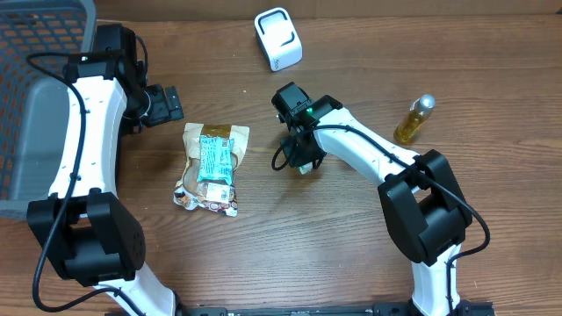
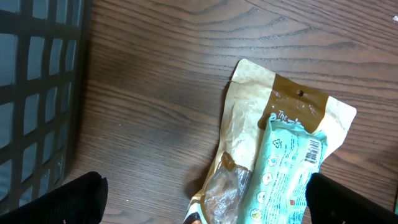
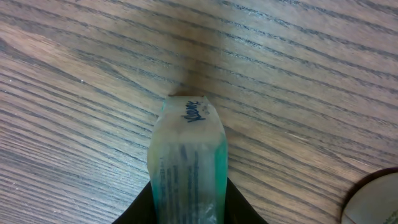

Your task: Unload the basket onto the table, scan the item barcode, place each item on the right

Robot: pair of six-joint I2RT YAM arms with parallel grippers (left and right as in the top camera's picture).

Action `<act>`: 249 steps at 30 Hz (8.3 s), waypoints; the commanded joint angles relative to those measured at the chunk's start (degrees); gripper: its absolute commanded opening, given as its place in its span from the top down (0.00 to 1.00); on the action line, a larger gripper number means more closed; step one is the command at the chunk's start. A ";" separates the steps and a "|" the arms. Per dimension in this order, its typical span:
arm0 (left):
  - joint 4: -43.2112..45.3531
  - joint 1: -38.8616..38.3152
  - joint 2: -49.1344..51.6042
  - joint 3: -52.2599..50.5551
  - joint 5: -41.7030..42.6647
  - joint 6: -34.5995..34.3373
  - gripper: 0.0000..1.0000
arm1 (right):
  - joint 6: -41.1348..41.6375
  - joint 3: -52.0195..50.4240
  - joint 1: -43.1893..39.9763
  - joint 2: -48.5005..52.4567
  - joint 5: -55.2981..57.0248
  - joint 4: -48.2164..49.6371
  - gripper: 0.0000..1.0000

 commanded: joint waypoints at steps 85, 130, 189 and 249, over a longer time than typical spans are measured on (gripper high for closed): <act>-0.07 -0.42 -0.35 -0.11 0.39 0.87 0.00 | 3.26 3.32 0.13 -5.97 -2.54 -2.97 0.96; -0.07 -0.42 -0.35 -0.11 0.39 0.87 0.00 | 1.44 40.57 0.15 -11.15 -6.51 -16.33 0.96; -0.07 -0.42 -0.35 -0.11 0.39 0.87 0.00 | 0.98 40.46 0.13 -7.87 3.85 -1.90 0.96; -0.07 -0.42 -0.35 -0.11 0.39 0.87 0.01 | -3.45 38.88 -8.66 25.51 6.88 38.34 0.96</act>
